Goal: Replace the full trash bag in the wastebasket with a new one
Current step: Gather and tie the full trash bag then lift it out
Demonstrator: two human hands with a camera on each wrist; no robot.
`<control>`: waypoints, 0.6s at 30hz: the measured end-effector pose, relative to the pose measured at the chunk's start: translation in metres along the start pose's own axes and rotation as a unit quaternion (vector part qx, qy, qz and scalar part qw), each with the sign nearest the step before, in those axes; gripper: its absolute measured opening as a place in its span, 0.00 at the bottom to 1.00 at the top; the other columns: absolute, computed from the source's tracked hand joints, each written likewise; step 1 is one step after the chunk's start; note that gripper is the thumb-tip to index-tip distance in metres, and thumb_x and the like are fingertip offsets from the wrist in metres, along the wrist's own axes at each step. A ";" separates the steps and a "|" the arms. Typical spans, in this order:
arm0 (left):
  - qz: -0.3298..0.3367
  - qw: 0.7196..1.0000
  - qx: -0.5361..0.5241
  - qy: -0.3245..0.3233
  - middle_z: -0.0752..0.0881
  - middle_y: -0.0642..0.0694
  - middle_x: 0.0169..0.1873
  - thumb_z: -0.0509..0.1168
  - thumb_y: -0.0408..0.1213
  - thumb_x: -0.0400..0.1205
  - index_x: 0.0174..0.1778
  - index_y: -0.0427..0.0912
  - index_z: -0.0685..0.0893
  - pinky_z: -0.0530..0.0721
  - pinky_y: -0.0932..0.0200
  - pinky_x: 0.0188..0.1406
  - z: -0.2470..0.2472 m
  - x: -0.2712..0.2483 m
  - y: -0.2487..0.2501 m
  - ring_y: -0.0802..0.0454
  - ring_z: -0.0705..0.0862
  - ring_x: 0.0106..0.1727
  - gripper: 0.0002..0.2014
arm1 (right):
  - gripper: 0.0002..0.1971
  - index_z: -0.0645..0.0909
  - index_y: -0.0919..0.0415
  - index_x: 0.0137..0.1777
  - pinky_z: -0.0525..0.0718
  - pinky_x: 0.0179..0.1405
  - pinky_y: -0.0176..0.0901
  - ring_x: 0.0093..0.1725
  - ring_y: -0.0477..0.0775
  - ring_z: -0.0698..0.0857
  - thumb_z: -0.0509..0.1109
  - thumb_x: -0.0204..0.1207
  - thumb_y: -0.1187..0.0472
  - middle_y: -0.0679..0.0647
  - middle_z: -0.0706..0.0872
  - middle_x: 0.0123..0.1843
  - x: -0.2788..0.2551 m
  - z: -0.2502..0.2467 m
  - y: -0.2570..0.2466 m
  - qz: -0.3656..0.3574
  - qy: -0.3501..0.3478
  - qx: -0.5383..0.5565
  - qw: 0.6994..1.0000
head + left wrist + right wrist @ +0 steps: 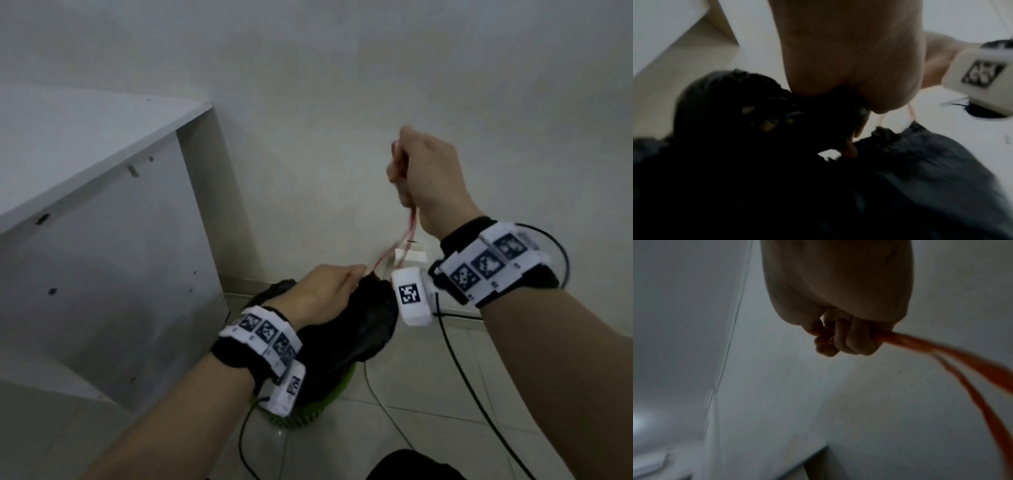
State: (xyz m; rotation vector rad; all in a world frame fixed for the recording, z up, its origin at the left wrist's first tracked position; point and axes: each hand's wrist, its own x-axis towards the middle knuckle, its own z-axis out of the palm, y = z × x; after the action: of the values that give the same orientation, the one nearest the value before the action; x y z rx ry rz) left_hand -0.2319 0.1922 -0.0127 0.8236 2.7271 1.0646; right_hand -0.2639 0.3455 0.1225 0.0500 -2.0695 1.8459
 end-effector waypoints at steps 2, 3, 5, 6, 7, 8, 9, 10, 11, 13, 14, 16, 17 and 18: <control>-0.002 0.997 0.034 0.064 0.89 0.42 0.55 0.45 0.48 0.91 0.55 0.42 0.86 0.75 0.60 0.60 -0.033 -0.003 -0.008 0.44 0.84 0.59 0.24 | 0.15 0.74 0.54 0.36 0.75 0.27 0.51 0.26 0.56 0.77 0.65 0.76 0.45 0.58 0.84 0.30 -0.010 0.008 0.024 -0.011 0.021 -0.128 0.992; 0.004 0.992 0.047 0.116 0.87 0.41 0.47 0.43 0.50 0.89 0.46 0.43 0.83 0.75 0.57 0.56 -0.054 -0.004 -0.008 0.42 0.84 0.53 0.24 | 0.12 0.74 0.53 0.39 0.82 0.33 0.58 0.31 0.57 0.82 0.67 0.73 0.46 0.58 0.87 0.34 -0.019 0.019 0.036 -0.009 -0.002 -0.148 0.989; 0.012 0.978 0.082 0.193 0.81 0.44 0.37 0.44 0.51 0.87 0.37 0.44 0.76 0.72 0.56 0.46 -0.098 -0.010 0.001 0.44 0.81 0.43 0.22 | 0.07 0.77 0.49 0.48 0.87 0.50 0.62 0.43 0.53 0.87 0.69 0.71 0.53 0.55 0.90 0.43 -0.042 0.050 0.054 -0.007 -0.107 -0.112 0.988; 0.017 0.972 0.094 0.214 0.80 0.45 0.33 0.45 0.50 0.89 0.34 0.44 0.75 0.69 0.58 0.42 -0.118 -0.012 0.005 0.46 0.78 0.39 0.23 | 0.09 0.80 0.49 0.52 0.87 0.55 0.58 0.49 0.50 0.88 0.70 0.72 0.56 0.52 0.91 0.48 -0.052 0.068 0.060 -0.024 -0.164 -0.089 0.982; 0.020 0.969 0.097 0.226 0.78 0.47 0.29 0.46 0.48 0.91 0.31 0.45 0.73 0.67 0.58 0.38 -0.135 -0.015 0.011 0.50 0.76 0.34 0.24 | 0.09 0.83 0.50 0.54 0.86 0.59 0.50 0.52 0.46 0.88 0.72 0.74 0.58 0.49 0.91 0.52 -0.063 0.086 0.063 -0.051 -0.213 -0.078 0.973; 0.023 0.967 0.092 0.235 0.75 0.49 0.26 0.47 0.47 0.92 0.27 0.46 0.71 0.66 0.57 0.34 -0.150 -0.019 0.017 0.54 0.73 0.29 0.26 | 0.07 0.85 0.50 0.54 0.85 0.59 0.42 0.53 0.42 0.88 0.73 0.77 0.57 0.46 0.91 0.52 -0.074 0.102 0.061 -0.071 -0.253 -0.069 0.962; 0.023 0.966 0.083 0.245 0.73 0.50 0.23 0.47 0.47 0.92 0.25 0.47 0.69 0.66 0.57 0.31 -0.163 -0.022 0.020 0.56 0.71 0.26 0.27 | 0.04 0.86 0.49 0.51 0.84 0.55 0.36 0.50 0.40 0.88 0.74 0.79 0.55 0.44 0.91 0.50 -0.082 0.118 0.060 -0.081 -0.283 -0.063 0.954; 0.023 0.963 0.069 0.258 0.71 0.51 0.22 0.47 0.49 0.92 0.24 0.47 0.68 0.66 0.56 0.30 -0.174 -0.023 0.019 0.55 0.69 0.24 0.28 | 0.02 0.87 0.48 0.48 0.83 0.51 0.34 0.46 0.38 0.88 0.73 0.80 0.53 0.42 0.91 0.46 -0.091 0.130 0.060 -0.084 -0.304 -0.058 0.947; 0.020 0.960 0.046 0.275 0.70 0.50 0.22 0.47 0.51 0.91 0.23 0.47 0.68 0.67 0.56 0.30 -0.185 -0.026 0.018 0.52 0.68 0.24 0.28 | 0.05 0.87 0.47 0.44 0.82 0.46 0.31 0.41 0.35 0.87 0.73 0.81 0.52 0.39 0.91 0.40 -0.097 0.139 0.066 -0.080 -0.310 -0.061 0.945; 0.016 0.946 -0.016 0.324 0.72 0.49 0.21 0.49 0.57 0.87 0.22 0.45 0.73 0.72 0.49 0.31 -0.202 -0.034 0.017 0.44 0.69 0.25 0.30 | 0.11 0.84 0.47 0.36 0.75 0.38 0.22 0.32 0.29 0.82 0.72 0.81 0.52 0.31 0.85 0.29 -0.104 0.148 0.086 -0.073 -0.303 -0.095 0.945; 0.015 0.937 -0.030 0.348 0.73 0.46 0.22 0.49 0.58 0.86 0.23 0.41 0.76 0.75 0.45 0.32 -0.209 -0.038 0.013 0.39 0.70 0.25 0.32 | 0.12 0.82 0.47 0.35 0.72 0.36 0.19 0.31 0.28 0.81 0.72 0.81 0.53 0.30 0.83 0.27 -0.106 0.147 0.099 -0.076 -0.301 -0.121 0.943; 0.000 0.928 -0.013 0.373 0.74 0.36 0.26 0.47 0.55 0.88 0.29 0.27 0.76 0.79 0.39 0.34 -0.211 -0.046 0.003 0.28 0.74 0.30 0.35 | 0.14 0.82 0.53 0.34 0.76 0.36 0.25 0.32 0.34 0.83 0.71 0.81 0.51 0.37 0.84 0.28 -0.107 0.139 0.120 -0.088 -0.306 -0.166 0.933; -0.009 0.925 -0.026 0.378 0.74 0.35 0.27 0.47 0.53 0.89 0.31 0.25 0.75 0.79 0.40 0.35 -0.207 -0.046 -0.003 0.29 0.74 0.30 0.34 | 0.16 0.83 0.56 0.34 0.78 0.37 0.31 0.32 0.39 0.83 0.71 0.81 0.50 0.43 0.85 0.29 -0.105 0.134 0.126 -0.090 -0.315 -0.196 0.924; -0.021 0.925 -0.062 0.375 0.74 0.36 0.27 0.47 0.53 0.90 0.30 0.28 0.76 0.78 0.42 0.36 -0.200 -0.046 -0.012 0.32 0.73 0.30 0.33 | 0.16 0.85 0.58 0.36 0.79 0.37 0.35 0.34 0.43 0.84 0.70 0.81 0.48 0.46 0.86 0.31 -0.101 0.130 0.129 -0.087 -0.325 -0.221 0.915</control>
State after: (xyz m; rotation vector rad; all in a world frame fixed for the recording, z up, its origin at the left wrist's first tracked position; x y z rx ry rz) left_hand -0.2542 0.0413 0.1249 0.3690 3.1716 1.8273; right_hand -0.2356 0.2168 -0.0395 0.7978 -2.7631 1.3111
